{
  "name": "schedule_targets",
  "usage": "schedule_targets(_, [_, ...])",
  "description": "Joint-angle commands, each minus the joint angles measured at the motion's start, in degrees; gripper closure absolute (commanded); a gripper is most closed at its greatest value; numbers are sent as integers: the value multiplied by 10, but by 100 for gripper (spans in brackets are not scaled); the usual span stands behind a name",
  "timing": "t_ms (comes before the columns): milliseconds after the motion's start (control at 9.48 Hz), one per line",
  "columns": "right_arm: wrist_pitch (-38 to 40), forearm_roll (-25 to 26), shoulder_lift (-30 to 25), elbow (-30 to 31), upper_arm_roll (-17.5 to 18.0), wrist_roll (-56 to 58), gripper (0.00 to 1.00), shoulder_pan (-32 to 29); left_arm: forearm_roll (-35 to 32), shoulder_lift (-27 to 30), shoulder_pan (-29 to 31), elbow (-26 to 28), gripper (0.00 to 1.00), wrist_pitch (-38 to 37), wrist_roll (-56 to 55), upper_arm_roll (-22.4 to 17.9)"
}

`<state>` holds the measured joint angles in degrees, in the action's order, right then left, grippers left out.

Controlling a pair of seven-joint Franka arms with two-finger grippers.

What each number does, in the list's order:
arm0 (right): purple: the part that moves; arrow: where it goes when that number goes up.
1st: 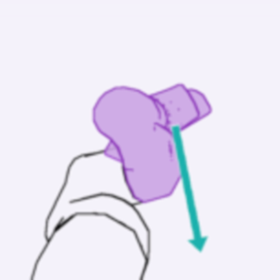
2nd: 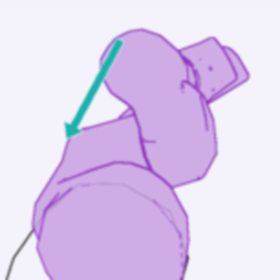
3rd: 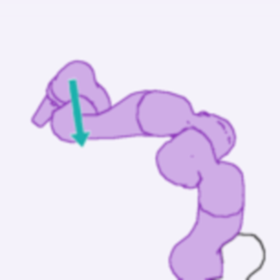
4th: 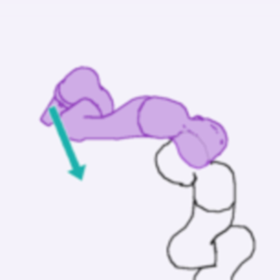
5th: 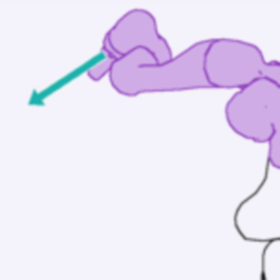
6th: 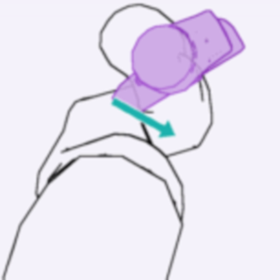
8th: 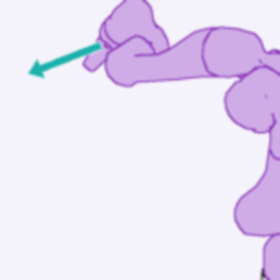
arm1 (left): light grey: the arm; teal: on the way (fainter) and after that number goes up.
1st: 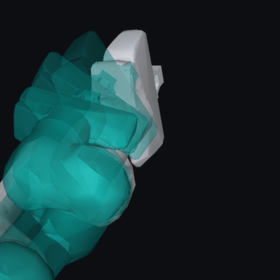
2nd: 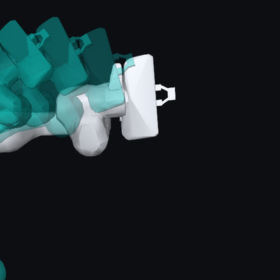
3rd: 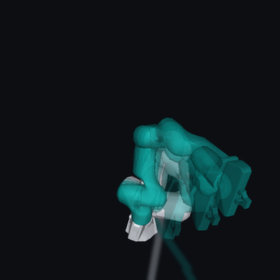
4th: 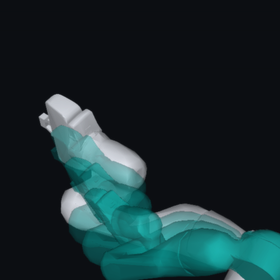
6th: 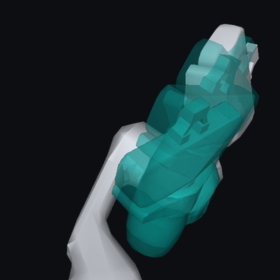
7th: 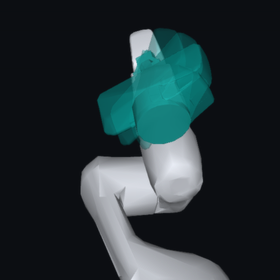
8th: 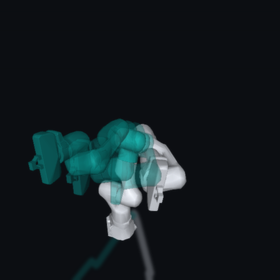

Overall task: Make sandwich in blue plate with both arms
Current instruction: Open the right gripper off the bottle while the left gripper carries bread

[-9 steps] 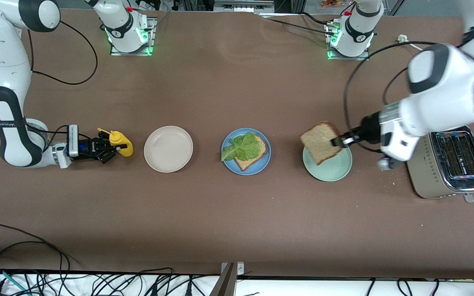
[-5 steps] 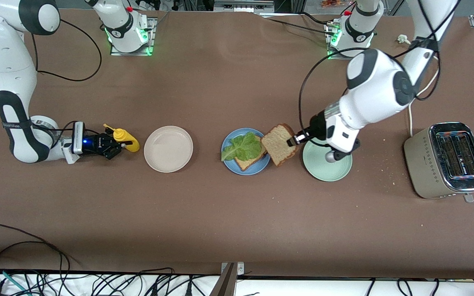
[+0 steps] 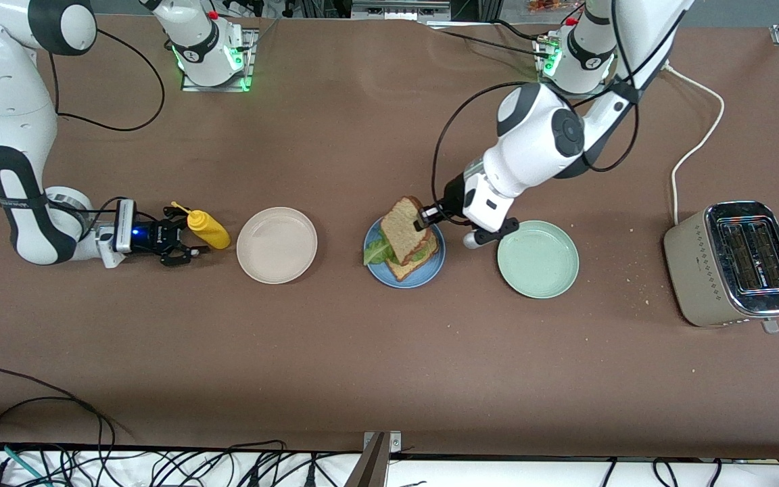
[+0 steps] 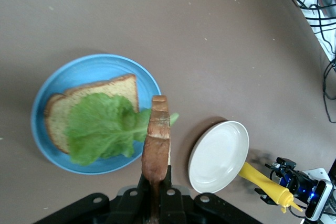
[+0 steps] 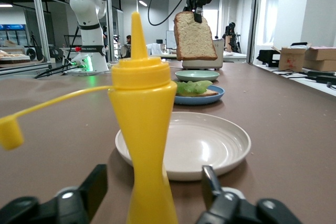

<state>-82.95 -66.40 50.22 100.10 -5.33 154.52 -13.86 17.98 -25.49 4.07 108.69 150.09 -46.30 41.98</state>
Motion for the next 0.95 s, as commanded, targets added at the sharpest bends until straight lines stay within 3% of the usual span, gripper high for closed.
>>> schedule_targets(0, [-12, 1, -34, 13, -37, -12, 0, -2, 14, -32, -35, -2, 100, 65, -8, -9])
schedule_targets(317, [-49, 72, -89, 16, -80, -128, 0, -1, 8, -46, -35, -3, 100, 65, -7, -15])
schedule_targets(844, [-137, 192, -200, 19, -99, -534, 0, 15, 8, -72, -47, -2, 100, 65, -7, -19])
